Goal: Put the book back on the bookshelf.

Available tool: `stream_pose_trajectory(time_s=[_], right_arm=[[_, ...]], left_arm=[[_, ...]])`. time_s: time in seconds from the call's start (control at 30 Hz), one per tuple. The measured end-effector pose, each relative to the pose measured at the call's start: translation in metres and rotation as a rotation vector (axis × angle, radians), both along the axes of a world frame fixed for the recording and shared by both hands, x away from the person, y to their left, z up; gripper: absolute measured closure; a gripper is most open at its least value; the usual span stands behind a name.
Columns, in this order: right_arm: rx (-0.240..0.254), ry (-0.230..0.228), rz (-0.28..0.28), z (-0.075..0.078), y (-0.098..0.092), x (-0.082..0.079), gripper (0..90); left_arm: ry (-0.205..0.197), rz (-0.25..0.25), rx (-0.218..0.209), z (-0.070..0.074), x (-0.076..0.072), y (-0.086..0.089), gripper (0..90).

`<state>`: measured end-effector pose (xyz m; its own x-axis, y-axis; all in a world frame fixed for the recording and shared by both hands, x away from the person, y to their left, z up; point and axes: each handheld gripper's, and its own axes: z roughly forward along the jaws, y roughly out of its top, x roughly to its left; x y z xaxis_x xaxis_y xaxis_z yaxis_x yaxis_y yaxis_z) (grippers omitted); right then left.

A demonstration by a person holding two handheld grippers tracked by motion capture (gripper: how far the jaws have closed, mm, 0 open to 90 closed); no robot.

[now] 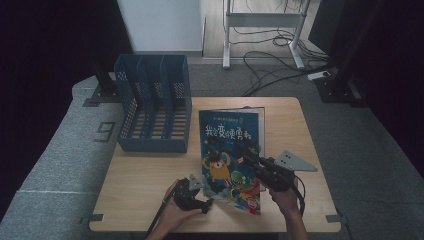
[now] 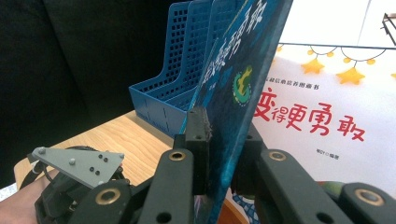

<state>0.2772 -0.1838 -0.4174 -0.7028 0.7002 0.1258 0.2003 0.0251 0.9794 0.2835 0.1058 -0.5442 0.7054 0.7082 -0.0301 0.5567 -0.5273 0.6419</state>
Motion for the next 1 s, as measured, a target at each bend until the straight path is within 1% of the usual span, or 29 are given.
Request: stream_pose_trajectory(time_s=[0.33, 0.43, 0.8, 1.0], right_arm=[[-0.004, -0.014, 0.010, 0.0008, 0.0028, -0.0020, 79.9], [0.001, -0.013, 0.014, 0.0008, 0.0033, -0.0021, 80.1], [-0.006, -0.017, 0.021, 0.0016, 0.0049, -0.0035, 80.1], [-0.013, -0.028, 0.029, 0.0028, 0.0072, -0.0056, 80.2]], left_arm=[[0.001, 0.006, 0.005, 0.0002, 0.0026, 0.0010, 8.6], [-0.001, 0.009, 0.009, 0.0001, 0.0033, 0.0011, 8.5], [-0.003, 0.009, 0.009, -0.0001, 0.0053, 0.0022, 8.5], [-0.005, 0.010, 0.013, -0.0001, 0.0057, 0.0024, 8.5]])
